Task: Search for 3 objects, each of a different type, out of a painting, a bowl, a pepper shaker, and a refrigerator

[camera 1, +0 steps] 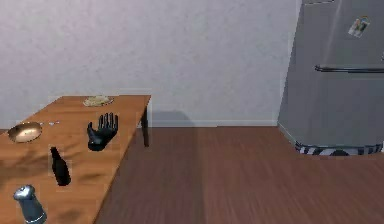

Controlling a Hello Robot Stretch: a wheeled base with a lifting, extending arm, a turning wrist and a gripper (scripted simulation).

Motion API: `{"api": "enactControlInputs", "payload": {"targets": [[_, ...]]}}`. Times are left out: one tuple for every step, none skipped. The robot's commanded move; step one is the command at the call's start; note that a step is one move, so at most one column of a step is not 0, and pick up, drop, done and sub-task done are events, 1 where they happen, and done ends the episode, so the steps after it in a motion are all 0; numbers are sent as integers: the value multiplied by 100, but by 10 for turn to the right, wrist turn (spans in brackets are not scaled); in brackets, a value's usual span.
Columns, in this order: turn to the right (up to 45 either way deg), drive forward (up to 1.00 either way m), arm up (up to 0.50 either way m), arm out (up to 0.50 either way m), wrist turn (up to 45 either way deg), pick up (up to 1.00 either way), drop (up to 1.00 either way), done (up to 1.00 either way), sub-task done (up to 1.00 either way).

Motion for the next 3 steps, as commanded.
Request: {"api": "enactControlInputs", "payload": {"targets": [[420, 0, 0, 0, 0, 0, 0, 0, 0], [0, 20, 0, 0, 0, 0, 0, 0, 0], [-390, 0, 0, 0, 0, 0, 0, 0, 0]]}}
